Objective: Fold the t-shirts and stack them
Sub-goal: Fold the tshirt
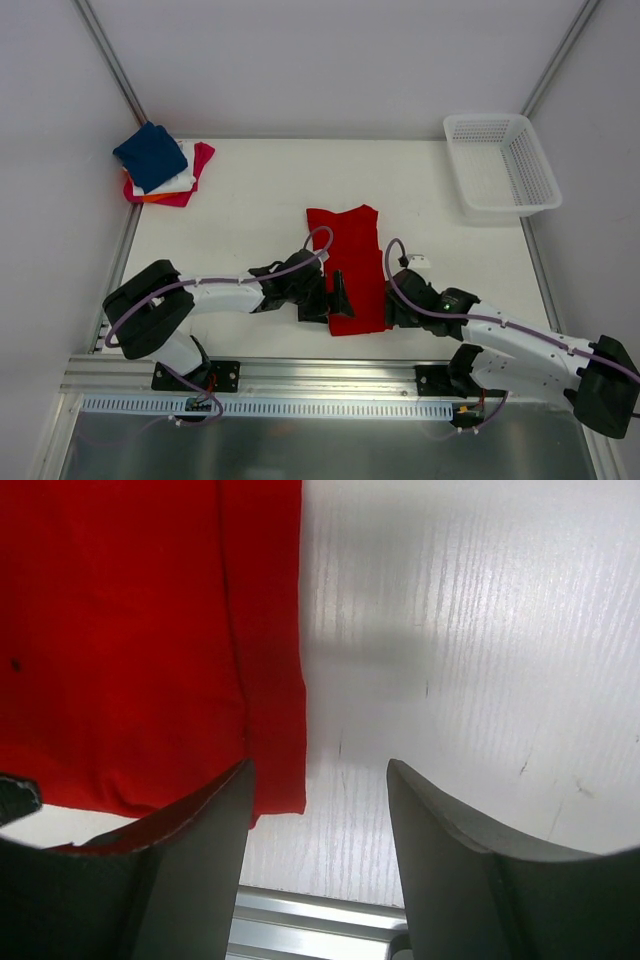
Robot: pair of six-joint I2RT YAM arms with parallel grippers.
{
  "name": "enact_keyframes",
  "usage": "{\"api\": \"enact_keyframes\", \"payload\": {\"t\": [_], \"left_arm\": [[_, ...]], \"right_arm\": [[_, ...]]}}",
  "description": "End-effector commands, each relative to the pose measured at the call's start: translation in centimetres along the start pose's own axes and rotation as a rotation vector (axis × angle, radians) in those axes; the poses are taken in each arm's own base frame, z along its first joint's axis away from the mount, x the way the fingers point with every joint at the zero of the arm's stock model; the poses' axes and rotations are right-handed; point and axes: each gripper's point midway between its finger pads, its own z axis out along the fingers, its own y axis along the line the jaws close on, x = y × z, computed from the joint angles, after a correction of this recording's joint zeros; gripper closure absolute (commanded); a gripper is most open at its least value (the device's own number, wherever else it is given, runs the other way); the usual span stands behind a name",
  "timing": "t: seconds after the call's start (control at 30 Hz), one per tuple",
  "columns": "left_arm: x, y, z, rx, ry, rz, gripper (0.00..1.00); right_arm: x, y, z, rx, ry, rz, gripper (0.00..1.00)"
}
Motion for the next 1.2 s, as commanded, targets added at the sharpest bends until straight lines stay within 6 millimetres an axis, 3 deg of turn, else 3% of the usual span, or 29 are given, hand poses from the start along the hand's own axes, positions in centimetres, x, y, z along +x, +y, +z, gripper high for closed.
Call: {"api": "enact_keyframes", "payload": {"t": [0.0, 0.43, 0.57, 0.67, 0.93, 1.17], "left_arm": [[1.9, 1.7, 0.4, -0.067, 0.029, -0.027, 0.11], [4.9, 3.0, -0.2, -0.098, 0.049, -0.058, 0.11], [5.0, 3.2, -0.2, -0.104, 0.047, -0.058, 0.13], [4.9, 3.0, 0.0, -0.104, 0.049, -0.055, 0.19], [4.6, 3.8, -0.8, -0.138, 0.019, -0.048, 0.17], [4.6, 4.2, -1.4, -0.148, 0.001, -0.053, 0.17]], "right_arm": [[0.2, 0.6, 0.3, -0.014, 0.006, 0.017, 0.41], [0.8, 3.5, 1.2, -0.059, 0.027, -0.012, 0.41], [0.6, 4.0, 1.0, -0.062, 0.021, -0.017, 0.41], [0.6, 4.1, 0.9, -0.061, 0.02, -0.024, 0.41], [-0.9, 3.1, -0.8, -0.03, -0.041, -0.029, 0.41], [-1.3, 3.2, -1.6, -0.047, -0.052, -0.023, 0.41]]}}
